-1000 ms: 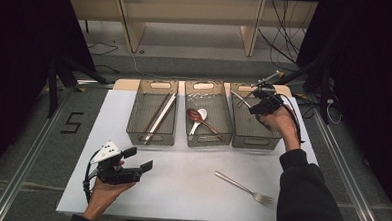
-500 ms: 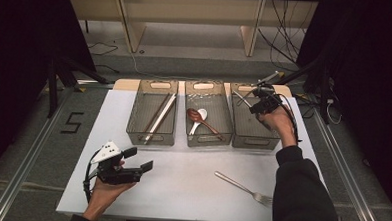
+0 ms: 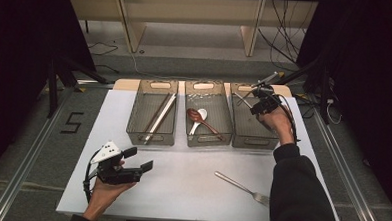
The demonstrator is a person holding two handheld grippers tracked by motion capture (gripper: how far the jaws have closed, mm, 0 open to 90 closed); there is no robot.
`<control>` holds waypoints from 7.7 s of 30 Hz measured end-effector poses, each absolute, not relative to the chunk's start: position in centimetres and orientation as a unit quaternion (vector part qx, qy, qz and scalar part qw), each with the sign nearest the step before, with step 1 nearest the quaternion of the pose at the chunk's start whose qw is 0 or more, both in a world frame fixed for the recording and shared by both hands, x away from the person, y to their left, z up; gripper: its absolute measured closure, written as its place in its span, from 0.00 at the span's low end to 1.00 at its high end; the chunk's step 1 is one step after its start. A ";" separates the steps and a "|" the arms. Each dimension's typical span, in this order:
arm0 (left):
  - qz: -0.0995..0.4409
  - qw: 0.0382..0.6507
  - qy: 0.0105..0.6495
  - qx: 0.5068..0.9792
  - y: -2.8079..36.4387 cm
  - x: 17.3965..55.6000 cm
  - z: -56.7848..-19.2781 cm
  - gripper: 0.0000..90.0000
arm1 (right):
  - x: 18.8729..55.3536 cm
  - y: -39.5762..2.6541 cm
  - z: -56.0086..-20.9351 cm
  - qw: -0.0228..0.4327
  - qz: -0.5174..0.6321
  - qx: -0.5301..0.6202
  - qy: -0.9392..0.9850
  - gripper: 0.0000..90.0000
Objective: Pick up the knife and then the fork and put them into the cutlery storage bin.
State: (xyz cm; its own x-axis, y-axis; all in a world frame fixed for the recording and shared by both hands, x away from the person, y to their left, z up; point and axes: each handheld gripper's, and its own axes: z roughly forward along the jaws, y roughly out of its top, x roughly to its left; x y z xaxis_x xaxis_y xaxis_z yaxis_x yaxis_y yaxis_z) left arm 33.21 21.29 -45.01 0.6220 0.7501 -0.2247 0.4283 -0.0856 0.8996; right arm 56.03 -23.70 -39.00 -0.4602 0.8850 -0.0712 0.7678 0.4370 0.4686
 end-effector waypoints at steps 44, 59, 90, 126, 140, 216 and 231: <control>0.148 0.541 0.409 0.720 21.3 33.2 -45.0 0.18 | 47.3 -19.7 -34.1 0.140 0.290 0.370 0.871 0.36; 0.146 0.544 0.409 0.718 21.3 33.2 -45.1 0.18 | 42.2 -19.0 -35.7 0.113 0.298 0.334 0.887 0.34; 0.146 0.545 0.406 0.719 21.3 33.1 -44.9 0.18 | 37.6 -19.1 -42.1 0.054 0.171 0.311 0.933 0.45; 0.146 0.544 0.404 0.721 21.2 33.0 -44.9 0.17 | 36.7 -18.3 -45.5 0.028 0.067 0.271 0.960 0.90; 0.146 0.544 0.404 0.721 21.2 33.0 -44.9 0.18 | 36.6 -18.1 -45.3 0.026 0.059 0.262 0.963 0.94; 0.148 0.546 0.409 0.716 21.5 33.1 -45.0 0.18 | 49.1 -22.0 -33.5 0.188 0.238 0.382 0.873 0.94; 0.148 0.547 0.409 0.716 21.5 33.1 -45.0 0.18 | 52.3 -22.8 -35.1 0.206 0.233 0.418 0.854 0.94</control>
State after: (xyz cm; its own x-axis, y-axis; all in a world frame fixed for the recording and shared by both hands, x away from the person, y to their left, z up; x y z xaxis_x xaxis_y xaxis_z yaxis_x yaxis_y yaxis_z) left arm 33.13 21.52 -45.00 0.6225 0.7463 -0.2357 0.4233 -0.0678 0.9034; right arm 52.28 -22.79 -35.14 -0.5655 0.8095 -0.1580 0.6173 0.5425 0.5697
